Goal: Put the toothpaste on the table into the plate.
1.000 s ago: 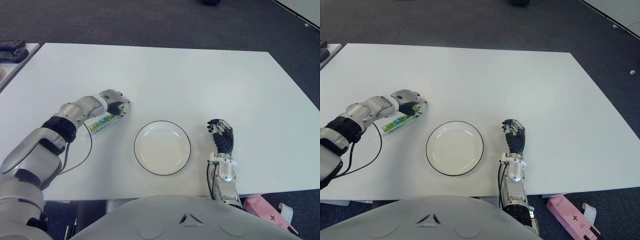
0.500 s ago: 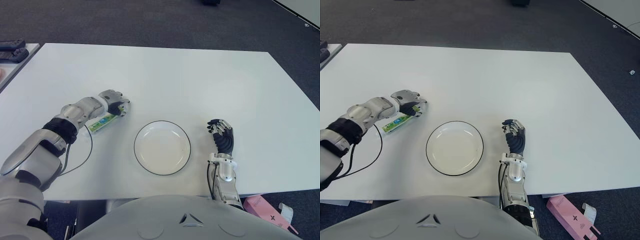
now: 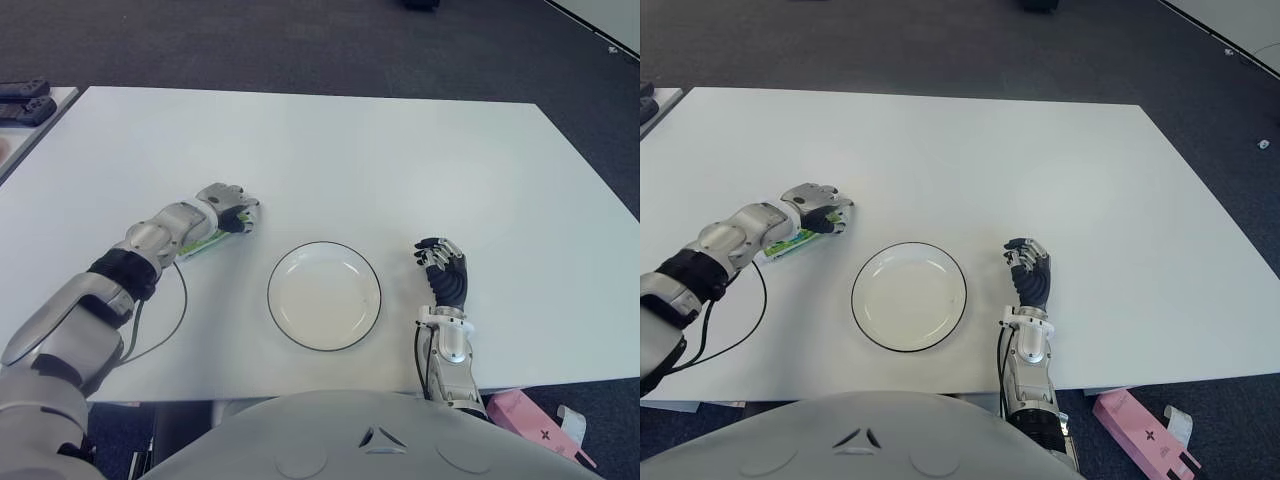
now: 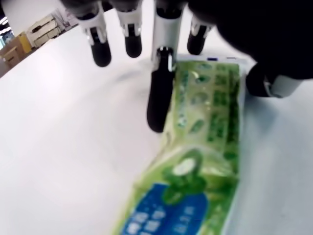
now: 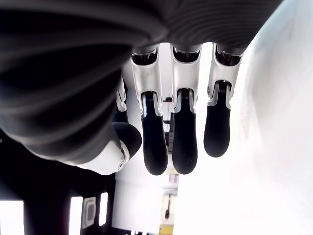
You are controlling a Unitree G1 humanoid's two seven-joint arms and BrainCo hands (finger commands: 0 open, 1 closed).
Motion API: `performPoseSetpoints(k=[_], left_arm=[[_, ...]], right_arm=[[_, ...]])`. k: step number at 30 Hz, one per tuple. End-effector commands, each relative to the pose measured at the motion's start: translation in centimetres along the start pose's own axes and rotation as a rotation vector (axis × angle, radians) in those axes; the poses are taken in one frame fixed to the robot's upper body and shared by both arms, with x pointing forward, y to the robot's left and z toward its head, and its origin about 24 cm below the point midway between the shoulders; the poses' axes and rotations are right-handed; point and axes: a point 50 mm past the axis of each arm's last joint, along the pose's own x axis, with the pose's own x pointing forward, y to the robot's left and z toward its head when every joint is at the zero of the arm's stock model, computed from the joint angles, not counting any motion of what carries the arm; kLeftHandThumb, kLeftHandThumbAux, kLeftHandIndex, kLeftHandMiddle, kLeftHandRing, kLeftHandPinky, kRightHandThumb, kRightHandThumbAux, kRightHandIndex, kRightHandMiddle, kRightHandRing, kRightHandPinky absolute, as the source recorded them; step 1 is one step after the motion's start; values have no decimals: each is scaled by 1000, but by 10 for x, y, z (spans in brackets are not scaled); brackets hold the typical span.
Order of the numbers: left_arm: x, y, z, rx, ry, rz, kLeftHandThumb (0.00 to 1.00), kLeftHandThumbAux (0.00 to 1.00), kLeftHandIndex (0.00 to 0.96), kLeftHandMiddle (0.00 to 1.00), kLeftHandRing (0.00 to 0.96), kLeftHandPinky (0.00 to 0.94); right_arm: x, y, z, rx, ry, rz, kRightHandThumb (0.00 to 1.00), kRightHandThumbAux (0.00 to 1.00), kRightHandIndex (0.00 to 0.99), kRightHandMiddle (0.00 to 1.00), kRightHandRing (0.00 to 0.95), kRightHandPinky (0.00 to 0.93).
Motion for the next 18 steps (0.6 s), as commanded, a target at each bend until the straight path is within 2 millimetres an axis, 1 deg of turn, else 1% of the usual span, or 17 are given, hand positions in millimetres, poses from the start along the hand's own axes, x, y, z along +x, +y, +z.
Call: performPoseSetpoints(k=[1,3,5,7,9,10,12,15,18], left_arm=[[-8,-41,21,-70,-22,-191,498,261,8,100,102,209],[-9,-42,22,-100,-9,-205,508,262,17,111,106,218],[-10,-43,22,-122,1,-213,528,267,71,135,114,227],[-12,-46,23,-180,26,-228,547,273,111,151,119,228],[-14,-53,25,-254,58,-254,602,297,184,177,128,217],[-14,-56,26,-287,72,-269,612,302,197,181,130,215],[-14,-59,28,-325,90,-286,640,320,259,199,144,214],[-14,-62,30,-376,121,-297,665,339,317,213,157,212],[-16,-65,33,-420,151,-308,682,355,355,223,166,210]], right_arm=[[-1,0,-5,-3,24,4,709,732,429,495,501,504],[-1,0,-5,-2,23,4,709,732,430,495,501,505],[-1,0,-5,-1,22,4,710,732,430,495,500,503],[-2,1,-5,1,19,5,710,732,430,494,499,501],[-2,1,-5,3,14,6,711,732,429,495,496,499],[-2,1,-5,4,12,6,711,732,429,495,495,498],[-2,1,-4,4,9,7,711,733,429,495,492,496],[-2,1,-4,3,5,8,711,733,429,494,489,495],[-3,0,-4,4,5,8,711,733,429,494,490,497]])
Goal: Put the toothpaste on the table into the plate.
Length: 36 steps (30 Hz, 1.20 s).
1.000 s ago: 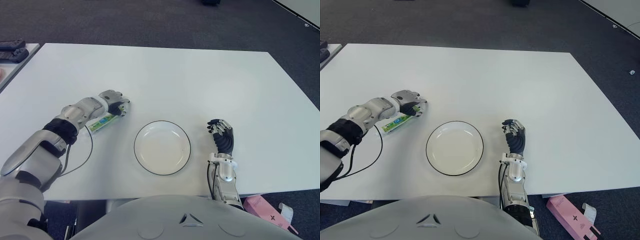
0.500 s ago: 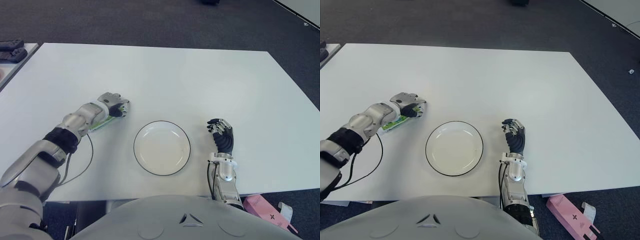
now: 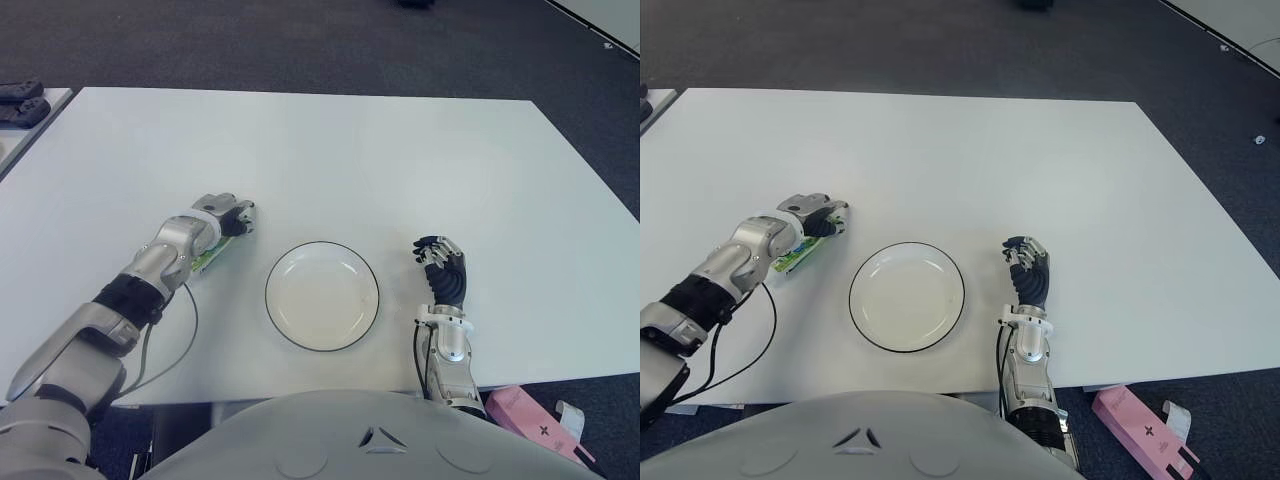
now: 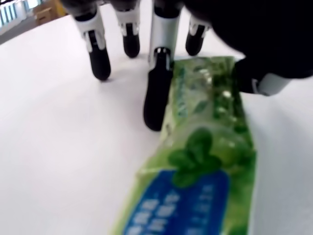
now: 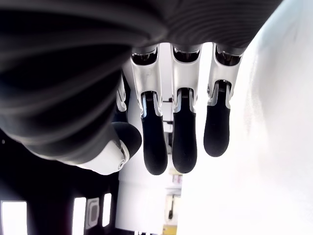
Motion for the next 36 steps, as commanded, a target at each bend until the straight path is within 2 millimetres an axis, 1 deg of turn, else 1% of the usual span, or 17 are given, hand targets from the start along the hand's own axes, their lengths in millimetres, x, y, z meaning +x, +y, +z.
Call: performPoseSetpoints(k=[1,8,9,12,15,22,24,25,26,27,28,29,31,32,33,36], left_arm=[[-7,-61,2,-100,57,-262,686,361,365,225,168,208],[-10,-70,5,-164,103,-286,709,418,457,232,171,190],[-10,-72,5,-168,105,-288,715,514,449,232,169,186],[-10,-76,4,-180,106,-286,722,627,441,236,169,186],[-10,-80,3,-208,98,-269,726,665,440,258,190,212],[-11,-84,0,-320,85,-198,730,684,442,303,238,269],[-11,-86,0,-348,89,-186,731,686,442,327,268,325],[-11,-86,-1,-360,91,-182,732,687,442,365,321,387],[-11,-87,-1,-372,91,-178,732,687,442,379,341,410],[-11,-87,-1,-379,92,-176,775,677,446,414,394,463],[-11,-88,-1,-385,92,-174,790,673,448,427,413,482],[-11,-89,-1,-390,92,-173,812,668,460,437,454,520],[-10,-89,-1,-405,85,-162,831,664,459,454,516,574],[-10,-89,-1,-410,82,-158,837,663,445,473,577,622],[-10,-89,-1,-412,80,-156,841,663,436,485,617,653],[-9,-91,-2,-418,79,-149,846,663,422,510,684,711]], right_arm=[[-4,0,-5,0,24,4,710,733,429,494,491,498],[-4,-1,-4,2,21,3,709,733,430,500,499,508],[-4,-1,-4,2,21,3,710,732,430,500,499,506],[-4,-2,-4,4,23,3,710,732,431,501,498,502],[-4,-2,-4,6,26,4,710,732,431,499,499,504],[-4,-3,-4,-2,23,2,708,733,430,499,500,508],[-4,-2,-4,-4,23,2,707,733,429,500,499,506],[-4,-2,-4,-5,22,2,707,733,429,500,499,507],[-4,-2,-4,-6,22,3,707,733,429,500,499,507],[-3,-2,-4,-6,21,3,707,733,429,499,499,507],[-3,-2,-4,-6,21,3,707,733,429,499,499,507],[-3,-2,-4,-7,21,3,708,733,429,499,498,505],[-3,-2,-4,-6,19,3,708,733,429,499,498,504],[-3,-2,-4,-5,19,4,709,733,430,500,498,502],[-3,-2,-4,-5,19,4,709,732,430,500,498,501],[-3,-2,-4,-3,19,3,710,732,430,503,499,504]])
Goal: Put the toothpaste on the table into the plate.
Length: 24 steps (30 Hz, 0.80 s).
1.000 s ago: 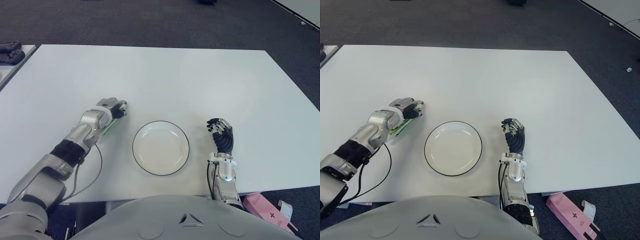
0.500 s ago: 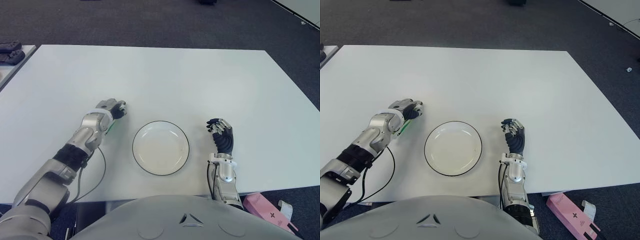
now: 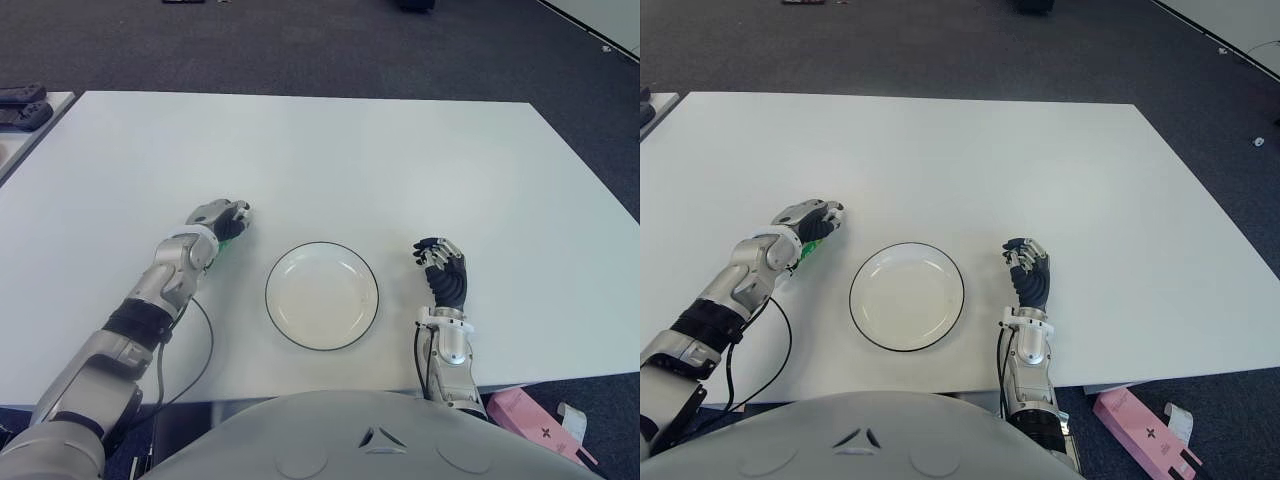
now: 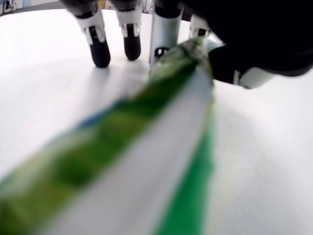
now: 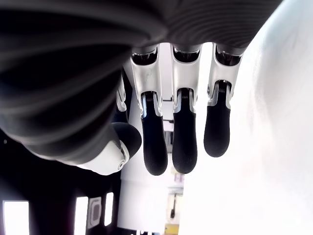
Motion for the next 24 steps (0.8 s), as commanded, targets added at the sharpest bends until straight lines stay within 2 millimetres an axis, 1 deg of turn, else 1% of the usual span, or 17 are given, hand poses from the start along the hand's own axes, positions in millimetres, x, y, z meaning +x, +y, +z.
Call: performPoseSetpoints(k=[1,3,9,16,18,21,24], left_arm=[[-12,-67,-21,-75,93,-248,846,663,421,514,694,718],[-11,-67,-21,-78,91,-242,848,663,416,528,723,739],[-9,-68,-21,-94,87,-216,847,666,407,538,771,789],[-6,-63,-20,-118,76,-173,846,669,401,543,803,824],[-5,-59,-19,-126,69,-158,846,669,400,544,812,836],[-2,-42,-11,-139,45,-114,846,670,399,548,823,845],[-3,-32,-6,-148,25,-76,846,670,398,550,832,850]], right_arm=[[-1,-1,-3,0,16,-4,710,732,431,503,500,505],[-1,-1,-3,0,16,-4,710,732,431,505,502,507],[-1,0,-4,3,17,-4,709,731,431,504,502,505],[0,0,-4,6,17,-2,708,732,430,500,500,505],[0,0,-4,6,17,-3,708,732,430,500,501,506],[0,0,-4,6,18,-2,708,732,430,501,501,505],[1,0,-4,6,19,-4,708,732,430,499,501,504]])
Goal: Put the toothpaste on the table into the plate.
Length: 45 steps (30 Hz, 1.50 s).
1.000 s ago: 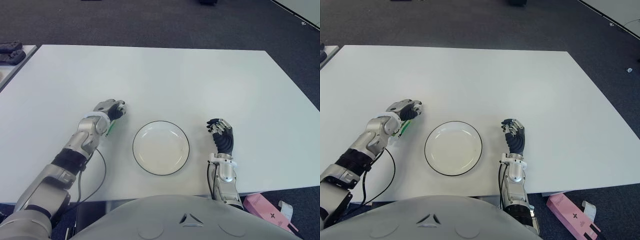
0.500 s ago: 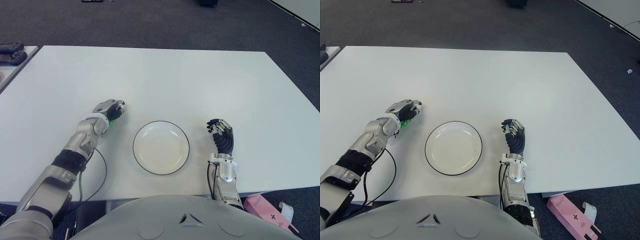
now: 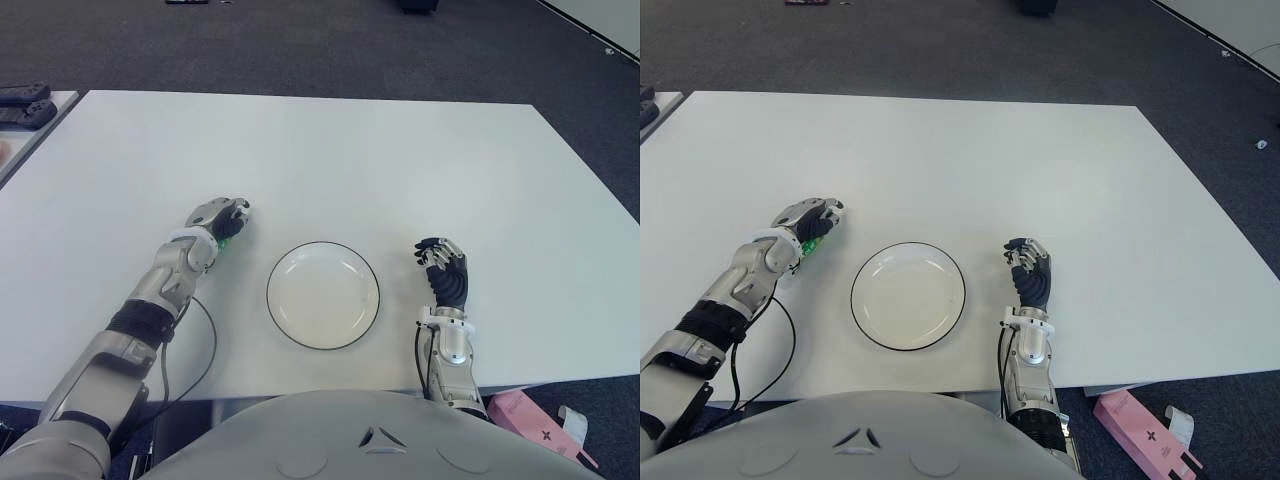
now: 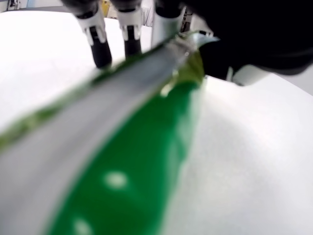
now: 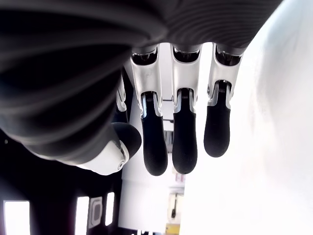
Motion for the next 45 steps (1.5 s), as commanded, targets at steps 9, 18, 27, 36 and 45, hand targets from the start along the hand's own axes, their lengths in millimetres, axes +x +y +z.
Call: performPoseSetpoints(k=[9,18,27,36,45], left_arm=[[-12,3,9,-73,-63,20,846,670,397,552,853,865],[-33,37,30,-43,-202,171,847,671,398,553,878,884],[-45,49,46,9,-252,263,847,668,409,553,915,912],[-60,60,64,58,-338,372,846,668,410,553,922,911],[-84,73,85,92,-457,439,845,670,405,555,906,884]], right_arm=[[2,2,-5,15,26,-6,710,732,429,496,499,500],[4,2,-7,9,28,-7,710,732,429,494,495,499],[6,3,-8,-4,57,-19,709,732,430,494,505,510],[7,5,-7,16,62,-20,709,730,431,500,503,502],[9,7,-6,25,58,-14,708,730,431,502,496,497]])
